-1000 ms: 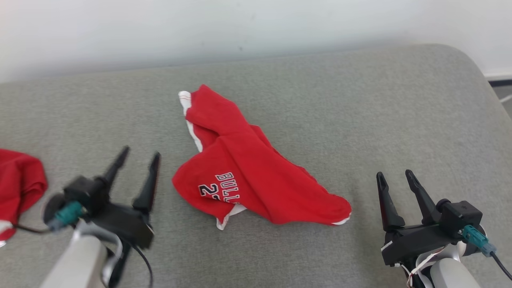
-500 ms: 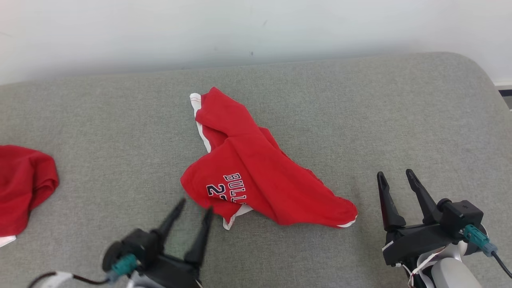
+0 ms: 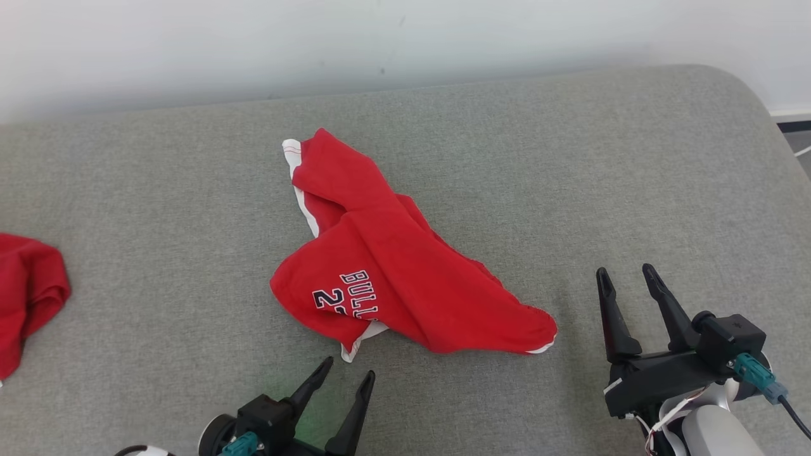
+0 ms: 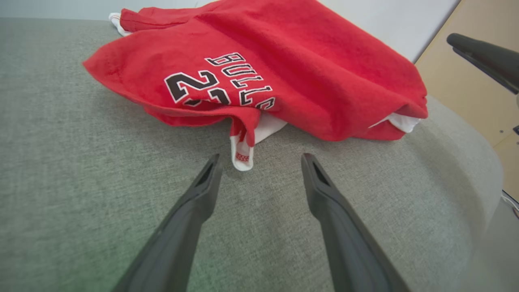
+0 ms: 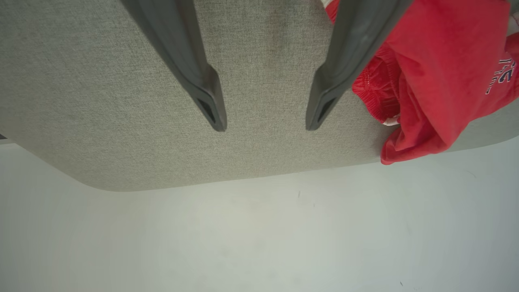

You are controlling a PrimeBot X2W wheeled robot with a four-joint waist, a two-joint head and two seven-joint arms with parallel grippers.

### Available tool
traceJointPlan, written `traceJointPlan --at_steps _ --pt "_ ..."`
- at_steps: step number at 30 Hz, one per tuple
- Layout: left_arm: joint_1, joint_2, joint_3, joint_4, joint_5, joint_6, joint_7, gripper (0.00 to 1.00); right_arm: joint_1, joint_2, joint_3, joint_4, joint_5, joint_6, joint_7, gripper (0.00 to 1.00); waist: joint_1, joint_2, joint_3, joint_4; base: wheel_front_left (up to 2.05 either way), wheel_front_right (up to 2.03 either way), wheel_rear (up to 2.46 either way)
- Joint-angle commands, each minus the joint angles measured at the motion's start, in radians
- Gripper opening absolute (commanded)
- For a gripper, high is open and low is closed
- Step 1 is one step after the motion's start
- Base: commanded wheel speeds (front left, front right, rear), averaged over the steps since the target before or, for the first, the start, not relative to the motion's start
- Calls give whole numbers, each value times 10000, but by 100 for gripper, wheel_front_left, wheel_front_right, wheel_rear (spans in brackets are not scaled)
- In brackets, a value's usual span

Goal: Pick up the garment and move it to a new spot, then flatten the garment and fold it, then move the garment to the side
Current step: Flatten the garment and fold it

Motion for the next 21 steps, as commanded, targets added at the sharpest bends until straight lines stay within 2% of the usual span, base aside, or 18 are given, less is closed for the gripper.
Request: traceJointPlan --at_steps 1,16,17,18,19,21 --pt "-137 -48 -26 75 175 -49 -17 100 -103 1 38 -8 1 -3 -4 100 0 -1 44 -76 0 0 0" --pt "-597 -145 521 846 539 -106 -17 100 -99 41 66 -2 66 -1 -4 100 0 -1 171 -627 0 0 0" --pt "-619 -154 546 893 559 -118 -17 53 -94 41 63 2 67 -3 -4 100 0 -1 168 -641 0 0 0" --pt "-627 -168 579 937 587 -132 -17 29 -88 42 63 2 66 -3 -4 100 0 -1 161 -647 0 0 0" --pt "-636 -191 614 939 591 -151 -17 0 -79 42 53 7 64 -1 -4 100 0 -1 153 -646 0 0 0" --pt "-648 -241 712 870 577 -138 -16 0 -27 47 7 16 36 -1 -4 100 0 -1 115 -606 0 0 0"
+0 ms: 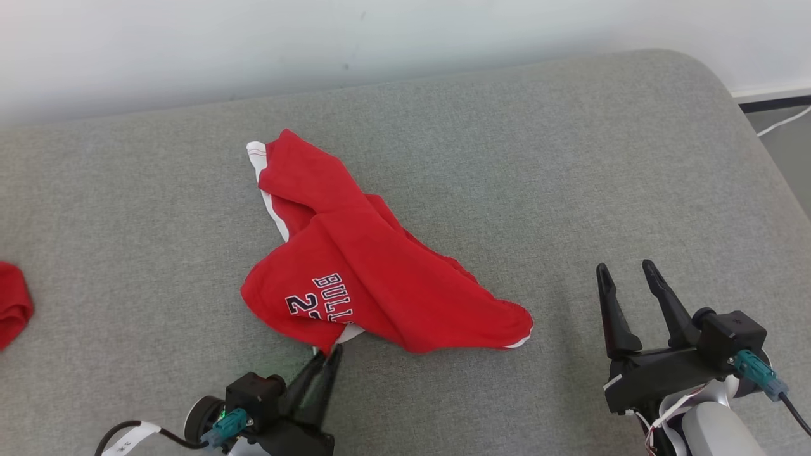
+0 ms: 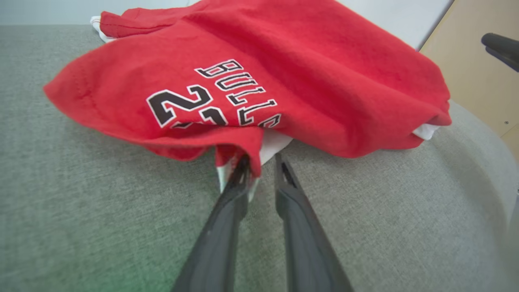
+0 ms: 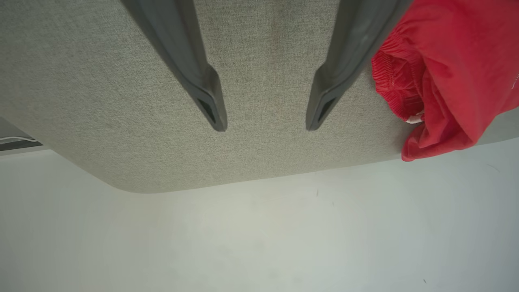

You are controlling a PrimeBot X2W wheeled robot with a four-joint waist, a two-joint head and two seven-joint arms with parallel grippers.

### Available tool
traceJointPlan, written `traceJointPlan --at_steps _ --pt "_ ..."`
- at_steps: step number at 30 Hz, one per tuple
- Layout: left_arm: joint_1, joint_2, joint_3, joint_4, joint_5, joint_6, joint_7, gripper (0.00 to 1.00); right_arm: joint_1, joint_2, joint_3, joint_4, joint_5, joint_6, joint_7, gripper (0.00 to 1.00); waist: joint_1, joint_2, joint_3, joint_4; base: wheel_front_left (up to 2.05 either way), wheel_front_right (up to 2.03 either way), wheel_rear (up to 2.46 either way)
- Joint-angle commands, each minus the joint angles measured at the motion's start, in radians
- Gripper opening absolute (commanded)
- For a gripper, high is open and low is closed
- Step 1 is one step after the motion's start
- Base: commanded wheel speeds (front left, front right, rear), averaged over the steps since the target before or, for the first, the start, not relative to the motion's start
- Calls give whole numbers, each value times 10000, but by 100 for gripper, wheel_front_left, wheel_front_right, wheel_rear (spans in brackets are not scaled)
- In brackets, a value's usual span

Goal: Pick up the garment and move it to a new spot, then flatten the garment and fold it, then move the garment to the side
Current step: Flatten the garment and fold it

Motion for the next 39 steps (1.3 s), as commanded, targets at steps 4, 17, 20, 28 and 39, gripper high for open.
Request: traceJointPlan --at_steps 4,17,20,28,39 --pt "84 -33 158 -132 99 -58 -15 0 159 21 -7 19 8 -3 -4 100 0 0 -151 193 0 0 0" --pt "1581 377 797 -1938 -193 51 46 0 597 -35 -112 180 101 -1 -4 100 0 0 -808 1225 0 0 0" --pt "2048 631 932 -2573 -276 192 269 0 617 -77 -160 165 99 -1 -4 100 0 0 -875 1495 0 0 0" --pt "3122 1071 1179 -3741 -479 519 968 0 710 -172 -119 247 87 -3 -4 100 0 0 -948 1988 0 0 0" --pt "3231 869 1145 -3202 -840 500 727 0 697 -315 30 318 165 -1 -4 100 0 0 -1114 2065 0 0 0"
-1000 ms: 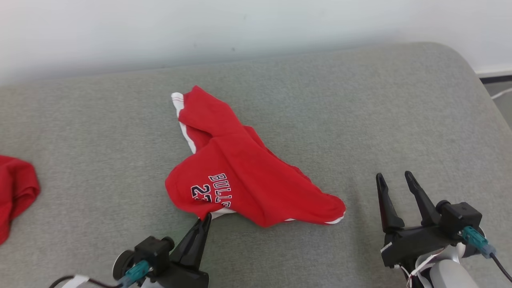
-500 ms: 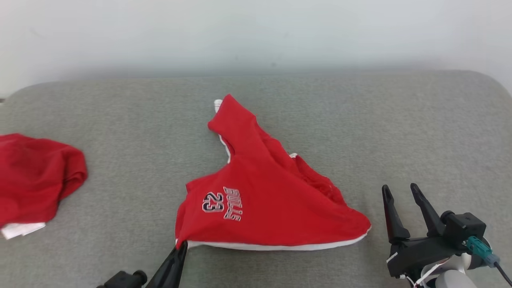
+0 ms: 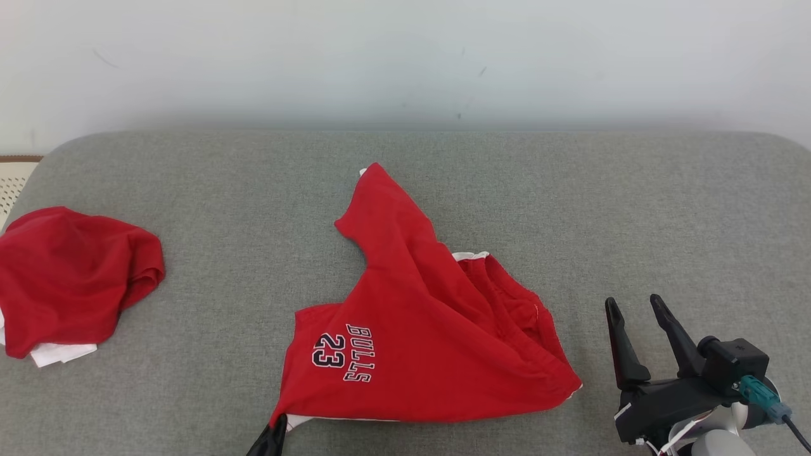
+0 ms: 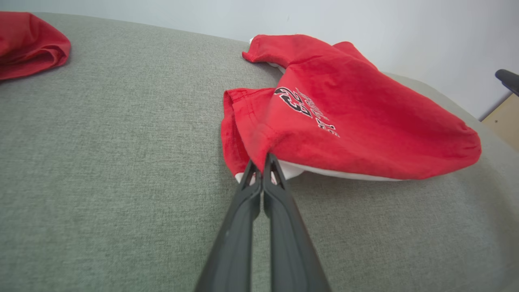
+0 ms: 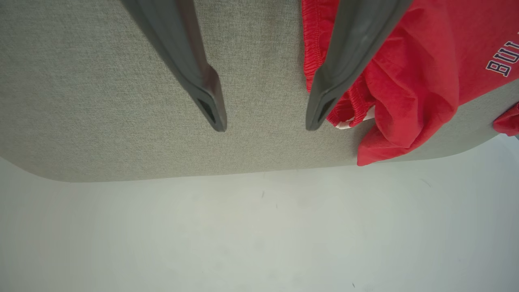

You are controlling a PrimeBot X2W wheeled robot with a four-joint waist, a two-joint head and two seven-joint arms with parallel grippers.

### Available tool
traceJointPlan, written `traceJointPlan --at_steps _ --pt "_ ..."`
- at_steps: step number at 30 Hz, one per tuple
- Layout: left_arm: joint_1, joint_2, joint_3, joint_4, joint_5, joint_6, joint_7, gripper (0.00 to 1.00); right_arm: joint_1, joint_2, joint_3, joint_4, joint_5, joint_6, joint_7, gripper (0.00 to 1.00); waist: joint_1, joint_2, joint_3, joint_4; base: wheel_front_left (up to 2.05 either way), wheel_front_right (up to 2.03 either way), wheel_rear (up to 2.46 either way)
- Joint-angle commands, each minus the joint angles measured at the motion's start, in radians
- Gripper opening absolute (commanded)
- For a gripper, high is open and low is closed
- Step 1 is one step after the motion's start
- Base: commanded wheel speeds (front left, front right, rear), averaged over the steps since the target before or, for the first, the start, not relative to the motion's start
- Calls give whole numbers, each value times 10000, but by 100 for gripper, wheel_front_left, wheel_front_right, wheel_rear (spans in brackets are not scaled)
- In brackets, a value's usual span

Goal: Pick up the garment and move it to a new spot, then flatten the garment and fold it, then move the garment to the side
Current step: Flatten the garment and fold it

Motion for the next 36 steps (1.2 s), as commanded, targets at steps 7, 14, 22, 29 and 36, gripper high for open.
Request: traceJointPlan --at_steps 7,14,22,29,36 --pt "-99 27 89 589 -100 77 -282 0 130 -107 184 89 189 -3 -4 100 1 0 -116 -25 0 0 0" --pt "-261 -75 30 1044 -171 50 -469 0 137 -140 238 153 289 -1 -4 100 1 0 -201 115 0 0 0" --pt "-259 83 349 1097 -171 193 -669 0 138 -220 165 137 314 -3 -4 100 1 0 -217 261 0 0 0" --pt "-238 86 272 797 -104 316 -587 0 163 -209 178 121 284 -1 -4 100 1 0 -221 287 0 0 0" --pt "-122 -18 325 1223 -254 366 -670 100 132 -229 175 82 337 -3 -4 100 1 0 -159 324 0 0 0"
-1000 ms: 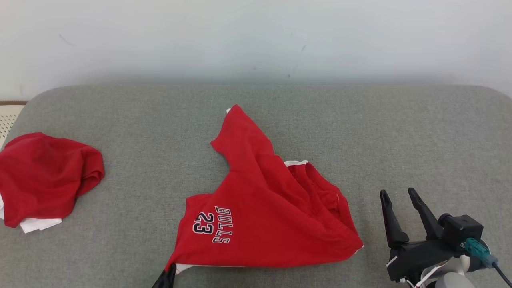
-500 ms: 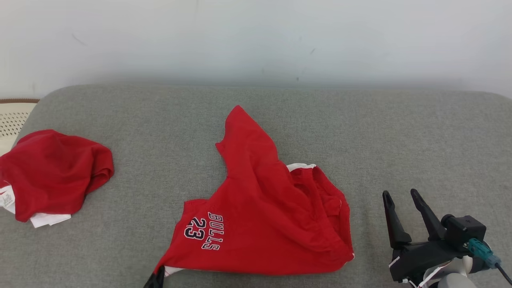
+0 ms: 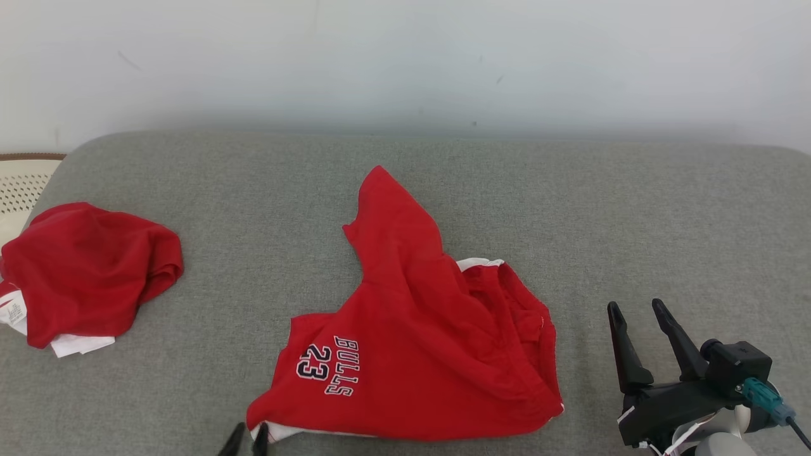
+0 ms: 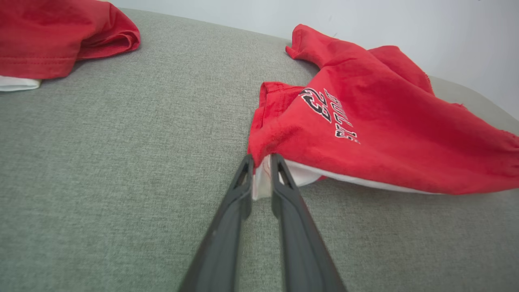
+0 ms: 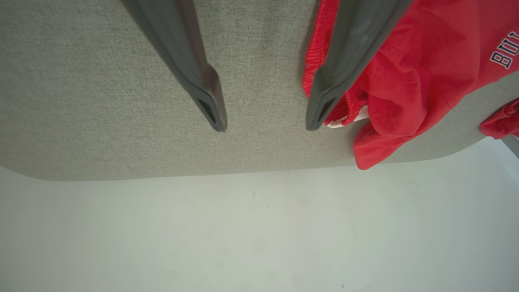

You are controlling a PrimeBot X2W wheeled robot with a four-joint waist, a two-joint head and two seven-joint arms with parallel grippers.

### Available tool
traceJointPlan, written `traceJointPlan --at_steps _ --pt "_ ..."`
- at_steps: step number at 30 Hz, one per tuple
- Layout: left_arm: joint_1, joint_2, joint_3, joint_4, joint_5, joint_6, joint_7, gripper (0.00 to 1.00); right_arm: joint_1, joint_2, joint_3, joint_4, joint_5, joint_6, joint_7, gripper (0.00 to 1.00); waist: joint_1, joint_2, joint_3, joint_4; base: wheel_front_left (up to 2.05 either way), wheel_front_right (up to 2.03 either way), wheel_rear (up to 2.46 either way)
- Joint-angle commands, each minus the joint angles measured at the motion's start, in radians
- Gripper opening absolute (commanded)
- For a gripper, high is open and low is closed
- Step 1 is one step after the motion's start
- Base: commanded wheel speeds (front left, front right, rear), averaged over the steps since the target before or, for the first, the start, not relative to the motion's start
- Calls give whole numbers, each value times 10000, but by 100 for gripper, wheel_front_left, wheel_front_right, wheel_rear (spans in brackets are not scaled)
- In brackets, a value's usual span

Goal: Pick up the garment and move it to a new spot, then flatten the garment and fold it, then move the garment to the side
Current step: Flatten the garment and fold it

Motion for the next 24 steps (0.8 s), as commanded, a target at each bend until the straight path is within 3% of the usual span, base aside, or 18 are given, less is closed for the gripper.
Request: traceJointPlan --at_steps 1,10,18,24 --pt "65 -40 41 3 -139 37 -85 100 102 -30 9 -53 51 1 -4 100 -1 0 25 43 0 0 0" --pt "207 -196 688 -765 89 101 -187 100 58 -61 450 -74 486 1 105 100 -1 0 53 257 0 0 0" --pt "260 -635 1289 -1405 616 -86 -194 100 -71 -517 1710 -180 1933 1 1266 100 -1 0 44 324 0 0 0" --pt "268 -889 1432 -1464 841 -255 -196 100 -274 -1205 2898 -827 3115 1 2367 100 -1 0 133 347 0 0 0"
